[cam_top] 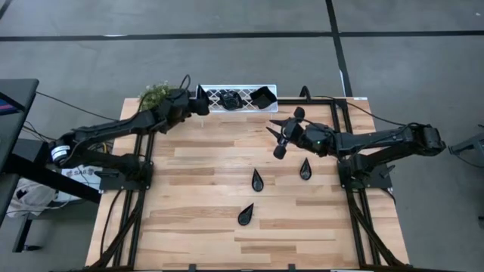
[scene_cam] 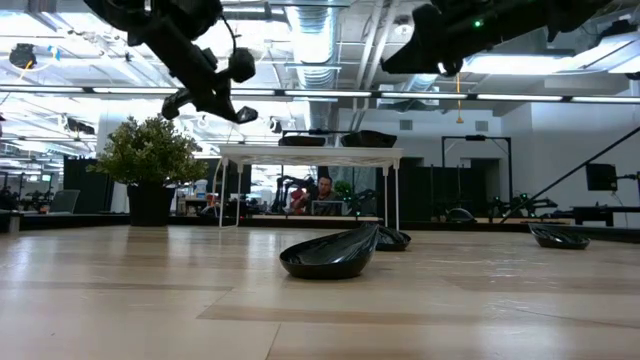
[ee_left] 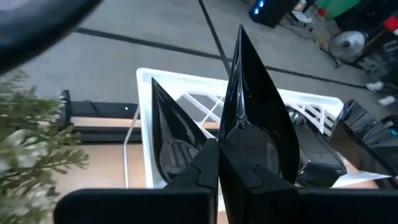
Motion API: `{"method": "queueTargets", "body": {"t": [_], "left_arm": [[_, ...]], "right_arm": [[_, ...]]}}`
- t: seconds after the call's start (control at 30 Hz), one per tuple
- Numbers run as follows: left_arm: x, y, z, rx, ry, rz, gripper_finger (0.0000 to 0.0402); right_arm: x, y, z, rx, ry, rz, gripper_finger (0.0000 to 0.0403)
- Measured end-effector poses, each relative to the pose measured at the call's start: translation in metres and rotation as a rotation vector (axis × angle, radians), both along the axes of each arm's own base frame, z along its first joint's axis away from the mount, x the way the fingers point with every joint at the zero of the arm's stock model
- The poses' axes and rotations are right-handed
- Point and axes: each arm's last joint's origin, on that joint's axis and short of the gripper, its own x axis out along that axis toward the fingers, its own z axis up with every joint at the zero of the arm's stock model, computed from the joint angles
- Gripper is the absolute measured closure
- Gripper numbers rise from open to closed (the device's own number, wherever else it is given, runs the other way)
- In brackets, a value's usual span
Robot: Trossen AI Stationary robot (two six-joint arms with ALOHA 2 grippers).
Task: Pick & Place Mini shaped plates
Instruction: Stack the drop shaped plate on the top of the drop shaped plate on the shelf
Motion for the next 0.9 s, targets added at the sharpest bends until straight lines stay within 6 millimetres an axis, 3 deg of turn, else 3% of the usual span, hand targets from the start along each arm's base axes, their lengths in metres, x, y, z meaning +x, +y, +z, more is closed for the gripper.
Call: {"method": "queueTargets", "body": {"t": [0.3,0.9], "left_arm": [[0.005,0.011,-0.022,-0.084,0.05,-0.026,0.0398],[-0.007,0.024,-0.014,-0.014,0.112,-0.006,0.0398]], "right_arm": [[0.0,0.0,0.0,-0.072,0.046,0.01,0.0282],[0.0,0.0,-0.001,-0.068,0.057,0.01,0.0282]]}}
